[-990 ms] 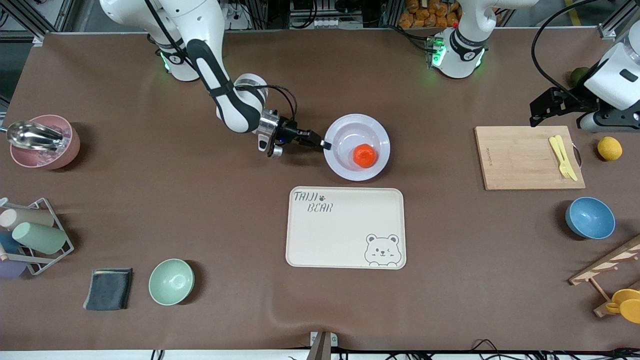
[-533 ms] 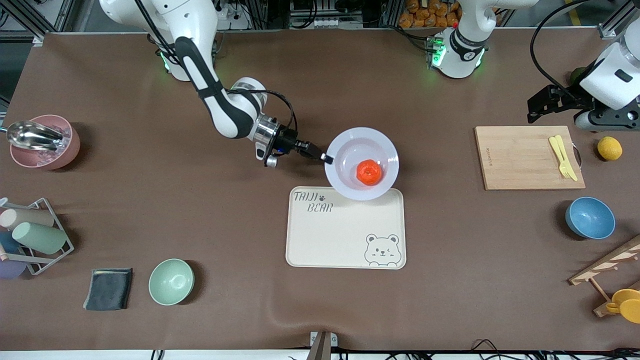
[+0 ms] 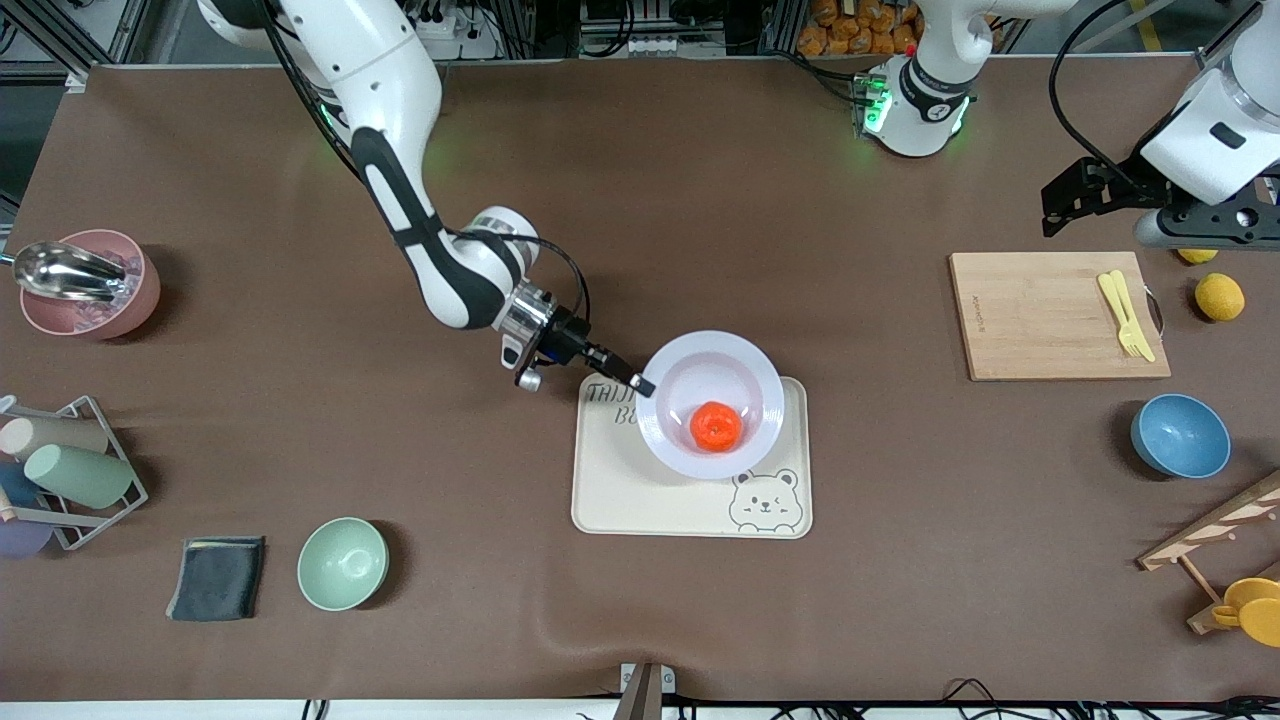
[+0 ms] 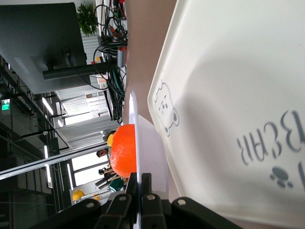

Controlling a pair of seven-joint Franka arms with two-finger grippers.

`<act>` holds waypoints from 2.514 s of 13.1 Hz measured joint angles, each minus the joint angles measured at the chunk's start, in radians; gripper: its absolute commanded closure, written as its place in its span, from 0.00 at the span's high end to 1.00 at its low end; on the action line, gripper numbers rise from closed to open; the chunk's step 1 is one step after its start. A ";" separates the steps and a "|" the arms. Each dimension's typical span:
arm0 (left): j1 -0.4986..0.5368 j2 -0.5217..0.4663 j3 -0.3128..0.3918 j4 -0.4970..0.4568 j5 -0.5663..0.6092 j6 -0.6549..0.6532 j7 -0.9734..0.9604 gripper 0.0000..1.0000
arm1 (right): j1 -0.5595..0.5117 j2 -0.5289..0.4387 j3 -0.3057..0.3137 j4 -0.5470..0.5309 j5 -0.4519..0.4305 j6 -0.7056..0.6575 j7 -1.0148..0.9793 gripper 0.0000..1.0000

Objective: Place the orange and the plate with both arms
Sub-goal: 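Slide the plate onto the white bear tray with the right gripper, then open the right gripper and pull it back from the plate rim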

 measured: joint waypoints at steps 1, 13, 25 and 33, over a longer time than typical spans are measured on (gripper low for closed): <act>0.017 -0.003 -0.013 0.000 0.000 -0.001 0.000 1.00 | -0.002 0.038 0.000 0.032 0.000 0.000 0.000 0.00; 0.067 0.022 -0.088 0.030 0.000 0.005 0.000 1.00 | -0.030 0.145 -0.006 0.127 -0.001 0.005 -0.001 0.21; 0.069 0.031 -0.098 0.049 0.000 0.005 0.001 1.00 | -0.046 0.146 -0.011 0.212 -0.537 0.185 0.543 0.59; 0.070 0.031 -0.112 0.051 0.000 0.018 -0.001 1.00 | -0.124 0.121 -0.036 0.223 -0.996 0.133 0.842 0.60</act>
